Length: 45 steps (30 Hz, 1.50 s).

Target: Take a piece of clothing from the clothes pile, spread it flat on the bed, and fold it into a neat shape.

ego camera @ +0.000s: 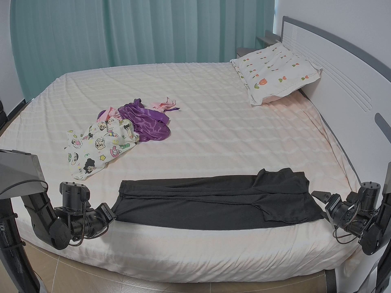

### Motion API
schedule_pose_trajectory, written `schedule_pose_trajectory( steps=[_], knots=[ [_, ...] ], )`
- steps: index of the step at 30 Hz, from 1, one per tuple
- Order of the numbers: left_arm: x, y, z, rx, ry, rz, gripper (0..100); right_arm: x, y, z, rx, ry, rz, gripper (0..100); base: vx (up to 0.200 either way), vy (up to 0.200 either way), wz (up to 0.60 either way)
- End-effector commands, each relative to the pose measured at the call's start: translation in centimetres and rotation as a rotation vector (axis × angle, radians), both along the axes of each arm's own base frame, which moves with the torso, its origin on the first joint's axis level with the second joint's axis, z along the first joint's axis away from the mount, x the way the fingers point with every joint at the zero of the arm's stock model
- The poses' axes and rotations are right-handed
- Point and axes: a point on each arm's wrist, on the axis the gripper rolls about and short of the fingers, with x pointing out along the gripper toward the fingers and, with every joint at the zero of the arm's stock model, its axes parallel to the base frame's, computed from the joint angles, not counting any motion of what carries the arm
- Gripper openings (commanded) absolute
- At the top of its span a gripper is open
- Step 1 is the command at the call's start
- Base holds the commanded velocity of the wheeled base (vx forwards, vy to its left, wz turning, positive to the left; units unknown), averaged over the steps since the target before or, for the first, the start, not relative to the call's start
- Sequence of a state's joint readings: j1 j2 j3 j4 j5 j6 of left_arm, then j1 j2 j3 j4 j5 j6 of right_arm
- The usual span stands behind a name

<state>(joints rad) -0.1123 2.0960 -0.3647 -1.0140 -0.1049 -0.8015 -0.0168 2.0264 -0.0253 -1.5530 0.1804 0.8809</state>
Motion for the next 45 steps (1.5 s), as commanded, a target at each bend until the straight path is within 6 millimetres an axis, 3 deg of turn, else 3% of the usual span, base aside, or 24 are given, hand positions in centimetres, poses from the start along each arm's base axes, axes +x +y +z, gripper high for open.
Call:
schedule_pose_trajectory(
  steps=[1,8,12,13,19,25,34,39,45],
  knots=[
    [-0.1,0.2,0.4,0.003,-0.011,0.005,100,0.0,0.0,0.1,0.000,-0.009,0.001,100,0.000,0.000,0.00],
    [0.0,0.4,0.4,0.015,-0.019,0.000,100,0.0,0.0,0.1,-0.001,-0.008,-0.001,100,0.000,0.000,0.00],
    [0.8,1.3,1.9,0.008,-0.085,0.034,100,0.0,0.0,0.0,0.000,-0.006,0.001,100,0.000,0.000,0.00],
    [1.6,1.7,3.2,-0.002,-0.134,0.057,100,0.0,0.0,0.0,0.000,-0.006,0.001,100,0.000,0.000,0.00],
    [3.7,1.4,5.4,-0.030,-0.178,0.173,100,0.0,0.0,0.0,0.001,-0.006,-0.001,100,0.000,0.000,0.00],
    [5.5,-1.0,6.6,-0.030,-0.186,0.158,100,0.0,0.0,0.0,-0.001,-0.003,-0.001,100,0.000,0.000,0.00],
    [5.5,-5.0,7.2,-0.004,-0.216,0.100,100,-0.1,0.0,-0.1,-0.001,0.000,-0.002,100,0.000,0.000,0.00],
    [5.7,-5.8,7.3,0.005,-0.203,0.091,100,-0.1,-0.1,-0.1,-0.001,0.000,-0.004,100,0.000,0.000,0.00],
    [5.8,-6.5,5.7,0.016,-0.158,0.071,100,0.0,-0.1,-0.1,-0.001,0.001,-0.004,100,0.000,0.000,0.00]
  ],
)
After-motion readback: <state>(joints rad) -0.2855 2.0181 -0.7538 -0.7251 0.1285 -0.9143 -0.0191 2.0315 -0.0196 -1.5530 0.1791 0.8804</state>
